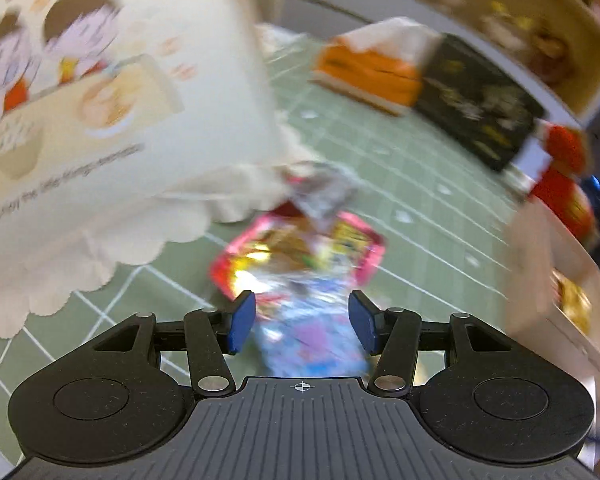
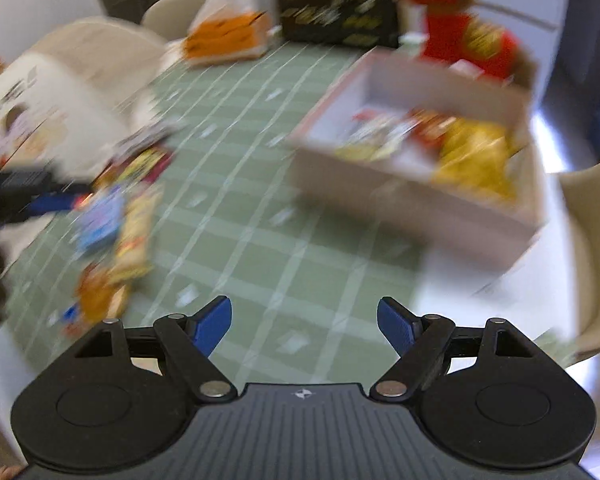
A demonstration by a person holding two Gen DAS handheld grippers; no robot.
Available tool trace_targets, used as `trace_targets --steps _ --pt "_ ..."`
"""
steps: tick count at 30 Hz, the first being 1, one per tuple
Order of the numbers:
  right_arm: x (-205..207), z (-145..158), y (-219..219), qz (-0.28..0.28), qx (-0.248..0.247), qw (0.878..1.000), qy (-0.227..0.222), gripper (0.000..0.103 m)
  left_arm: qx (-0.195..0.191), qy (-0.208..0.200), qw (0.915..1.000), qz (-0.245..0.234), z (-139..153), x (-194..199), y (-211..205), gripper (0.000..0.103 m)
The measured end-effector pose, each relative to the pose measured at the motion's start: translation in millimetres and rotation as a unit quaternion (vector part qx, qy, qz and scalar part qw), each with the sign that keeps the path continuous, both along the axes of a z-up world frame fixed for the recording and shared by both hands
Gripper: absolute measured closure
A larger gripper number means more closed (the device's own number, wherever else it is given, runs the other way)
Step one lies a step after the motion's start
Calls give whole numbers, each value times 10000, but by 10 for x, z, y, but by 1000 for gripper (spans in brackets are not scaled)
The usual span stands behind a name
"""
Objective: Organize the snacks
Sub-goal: 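Move left tool toward the round bun packet while right tool reaches the rice cracker packet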
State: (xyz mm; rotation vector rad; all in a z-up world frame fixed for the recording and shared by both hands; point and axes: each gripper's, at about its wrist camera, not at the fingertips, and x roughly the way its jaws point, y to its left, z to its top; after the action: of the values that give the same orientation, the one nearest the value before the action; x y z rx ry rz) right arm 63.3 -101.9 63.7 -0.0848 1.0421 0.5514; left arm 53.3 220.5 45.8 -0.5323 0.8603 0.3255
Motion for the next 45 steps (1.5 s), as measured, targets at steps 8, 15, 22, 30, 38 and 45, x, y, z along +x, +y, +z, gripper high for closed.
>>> trace_targets --steps 8,15,22,30,38,45 --pt "-479 -196 499 312 242 9974 599 22 -140 310 9942 -1025 -178 -20 -262 51" --pt "-751 -214 561 968 -338 9947 28 20 -697 385 9876 -1352 -168 -317 -685 53" --pt "-562 -190 41 479 -610 9964 -343 17 -771 310 9845 -1546 -82 -406 -932 53" --pt "-543 -116 -359 488 -282 9982 -197 17 -50 600 9710 -2315 91 -677 -1079 53" --pt "-823 -191 -191 1232 -655 9886 -557 17 220 605 9672 -2456 22 -692 -1336 52" --pt "-484 -231 -633 -88 -782 9951 -607 17 -246 361 9493 -3112 14 -554 -1793 53"
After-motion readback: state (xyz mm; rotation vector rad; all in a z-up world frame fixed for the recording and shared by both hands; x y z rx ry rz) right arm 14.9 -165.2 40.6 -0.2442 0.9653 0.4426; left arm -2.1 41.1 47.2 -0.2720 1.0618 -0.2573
